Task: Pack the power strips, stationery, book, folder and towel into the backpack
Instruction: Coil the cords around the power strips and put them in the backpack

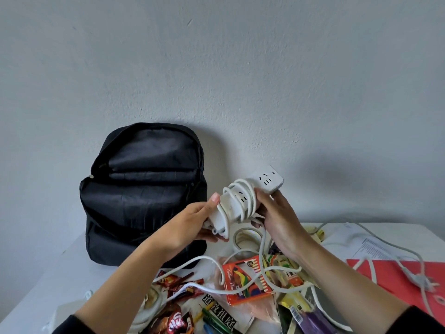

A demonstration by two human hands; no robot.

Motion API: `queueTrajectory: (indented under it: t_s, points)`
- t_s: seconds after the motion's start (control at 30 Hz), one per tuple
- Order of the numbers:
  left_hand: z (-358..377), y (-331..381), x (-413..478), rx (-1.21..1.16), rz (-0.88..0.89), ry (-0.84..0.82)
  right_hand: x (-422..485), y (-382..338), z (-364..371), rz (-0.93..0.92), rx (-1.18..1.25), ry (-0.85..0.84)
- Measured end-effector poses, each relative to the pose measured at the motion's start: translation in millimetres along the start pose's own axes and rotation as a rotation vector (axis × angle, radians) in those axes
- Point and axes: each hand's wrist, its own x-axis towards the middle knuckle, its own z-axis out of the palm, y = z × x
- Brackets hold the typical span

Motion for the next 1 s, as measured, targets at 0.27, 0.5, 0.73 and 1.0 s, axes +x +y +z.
queueTrajectory:
  t_s: [0.27,0.5,0.73,1.0]
  points:
    - [15.9,12.1,0.6,-0.041,0.113,-0.034,2.2,2.0,7.0,0.062,-0.214,0.010]
    - [28.7,6.4,12.1,-0.025,0.057,0.172,-1.0,-6.5,6.8,0.040,-0.400,-0.052]
    - [24.8,15.9,21.8,0.032,0.182,0.267,-0.8,-22.2,-13.3,0.010,-0.726,-0.105]
    - [-43.8,28.6,15.3,-0.270,0.001,0.376,6.0,-22.7,-49.9,0.162,-1.350,-0.174]
